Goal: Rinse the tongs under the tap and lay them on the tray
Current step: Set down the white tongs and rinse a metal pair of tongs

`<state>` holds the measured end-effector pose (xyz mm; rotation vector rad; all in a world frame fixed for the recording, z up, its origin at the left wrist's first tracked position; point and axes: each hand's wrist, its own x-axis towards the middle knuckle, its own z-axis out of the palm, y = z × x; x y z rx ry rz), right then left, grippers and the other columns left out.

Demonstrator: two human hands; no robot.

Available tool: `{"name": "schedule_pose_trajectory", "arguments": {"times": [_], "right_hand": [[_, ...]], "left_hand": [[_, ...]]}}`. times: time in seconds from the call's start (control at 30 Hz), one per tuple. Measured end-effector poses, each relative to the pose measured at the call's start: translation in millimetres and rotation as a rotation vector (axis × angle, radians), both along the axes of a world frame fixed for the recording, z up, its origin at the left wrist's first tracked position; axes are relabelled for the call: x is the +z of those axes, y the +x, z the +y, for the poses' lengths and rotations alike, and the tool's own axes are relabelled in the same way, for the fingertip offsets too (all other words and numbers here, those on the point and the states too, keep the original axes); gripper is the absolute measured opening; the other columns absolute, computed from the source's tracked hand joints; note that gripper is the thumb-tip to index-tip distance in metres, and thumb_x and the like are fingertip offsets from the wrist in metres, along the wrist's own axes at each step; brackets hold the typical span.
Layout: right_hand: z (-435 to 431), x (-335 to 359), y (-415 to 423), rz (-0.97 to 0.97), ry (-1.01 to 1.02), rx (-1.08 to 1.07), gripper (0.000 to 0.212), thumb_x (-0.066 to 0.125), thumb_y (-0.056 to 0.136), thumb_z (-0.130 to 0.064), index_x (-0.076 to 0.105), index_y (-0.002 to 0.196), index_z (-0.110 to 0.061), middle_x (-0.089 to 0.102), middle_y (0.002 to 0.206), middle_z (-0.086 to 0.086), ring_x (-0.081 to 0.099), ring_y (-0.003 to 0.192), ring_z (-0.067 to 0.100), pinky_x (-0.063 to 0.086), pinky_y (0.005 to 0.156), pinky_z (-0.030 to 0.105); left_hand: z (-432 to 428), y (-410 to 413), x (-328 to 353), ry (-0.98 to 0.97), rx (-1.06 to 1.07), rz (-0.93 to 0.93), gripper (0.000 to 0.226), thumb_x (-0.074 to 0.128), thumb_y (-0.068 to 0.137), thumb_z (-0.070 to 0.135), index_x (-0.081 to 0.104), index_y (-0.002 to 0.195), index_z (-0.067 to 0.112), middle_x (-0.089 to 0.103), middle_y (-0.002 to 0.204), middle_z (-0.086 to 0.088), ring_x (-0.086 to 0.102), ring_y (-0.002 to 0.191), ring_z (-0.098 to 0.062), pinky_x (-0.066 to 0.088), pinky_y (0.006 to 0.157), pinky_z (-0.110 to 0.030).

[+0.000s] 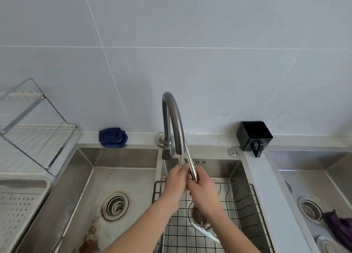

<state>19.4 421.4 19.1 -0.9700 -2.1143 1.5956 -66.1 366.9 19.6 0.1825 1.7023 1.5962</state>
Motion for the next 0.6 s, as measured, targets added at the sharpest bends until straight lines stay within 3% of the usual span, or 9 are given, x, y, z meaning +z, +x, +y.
{"name": "schedule_pose_trajectory", "arguments": {"times": [0.07, 0.13, 0.17, 0.27, 0.4, 0.5, 0.6], "right_hand": [[0.3, -1.5, 0.1, 0.015, -0.059, 0.027, 0.032, 0.059, 0.086, -0.011, 0.061, 0.094, -0.042, 0.066, 0.073, -0.019, 0.056, 0.062, 0.001, 0.046, 0.062, 0.027], [-2.9, -5.4, 2.0, 0.008, -0.088, 0.060, 0.031, 0.058, 0.080, -0.017, 0.059, 0.092, -0.046, 0.063, 0.069, -0.016, 0.054, 0.061, 0.005, 0.049, 0.061, 0.035], [-5.0, -6.6, 2.9, 0.014, -0.091, 0.079, 0.031, 0.058, 0.080, -0.020, 0.059, 0.092, -0.048, 0.062, 0.068, -0.015, 0.054, 0.061, 0.007, 0.050, 0.060, 0.036], [-9.2, -8.2, 1.8, 0.080, -0.147, 0.117, 0.029, 0.061, 0.085, -0.020, 0.061, 0.093, -0.047, 0.059, 0.066, -0.011, 0.055, 0.058, 0.012, 0.052, 0.054, 0.034], [-6.2, -13.5, -3.5, 0.048, -0.212, 0.151, 0.018, 0.064, 0.091, -0.028, 0.065, 0.083, -0.043, 0.057, 0.062, -0.008, 0.053, 0.051, 0.015, 0.048, 0.046, 0.029], [-6.1, -23.7, -4.0, 0.008, -0.250, 0.165, 0.018, 0.066, 0.088, -0.022, 0.069, 0.082, -0.039, 0.058, 0.061, -0.010, 0.057, 0.055, 0.014, 0.052, 0.053, 0.030], [-9.9, -31.3, -3.9, 0.026, -0.300, 0.131, 0.007, 0.067, 0.083, -0.028, 0.067, 0.080, -0.034, 0.059, 0.061, -0.009, 0.057, 0.057, 0.013, 0.054, 0.055, 0.031]], "left_hand": [[-0.6, -6.3, 4.5, -0.019, 0.043, 0.024, 0.030, 0.051, 0.104, 0.024, 0.070, 0.099, 0.002, 0.075, 0.091, -0.017, 0.071, 0.082, -0.027, 0.057, 0.069, -0.031], [1.8, -21.3, 13.9, -0.039, 0.125, 0.072, 0.034, 0.048, 0.106, 0.027, 0.067, 0.102, -0.001, 0.074, 0.101, -0.025, 0.072, 0.091, -0.038, 0.058, 0.082, -0.048], [2.3, -29.1, 19.2, -0.032, 0.169, 0.080, 0.037, 0.046, 0.106, 0.029, 0.066, 0.102, -0.002, 0.073, 0.100, -0.027, 0.072, 0.089, -0.038, 0.057, 0.083, -0.050], [-2.0, -37.3, 26.4, -0.019, 0.214, 0.124, 0.043, 0.047, 0.106, 0.034, 0.068, 0.098, -0.003, 0.072, 0.093, -0.029, 0.069, 0.077, -0.035, 0.055, 0.071, -0.045], [-18.4, -27.0, 13.4, -0.068, 0.109, 0.160, 0.026, 0.054, 0.102, 0.019, 0.074, 0.086, 0.015, 0.074, 0.087, -0.014, 0.068, 0.079, -0.025, 0.053, 0.069, -0.033], [-26.0, -28.9, 7.9, -0.061, 0.103, 0.257, 0.020, 0.056, 0.100, 0.011, 0.074, 0.097, 0.020, 0.073, 0.092, -0.013, 0.070, 0.084, -0.022, 0.058, 0.071, -0.035], [-28.2, -36.9, 14.7, -0.096, 0.132, 0.454, 0.016, 0.056, 0.102, 0.030, 0.068, 0.101, 0.021, 0.071, 0.089, -0.005, 0.070, 0.083, -0.028, 0.061, 0.076, -0.051]]}}
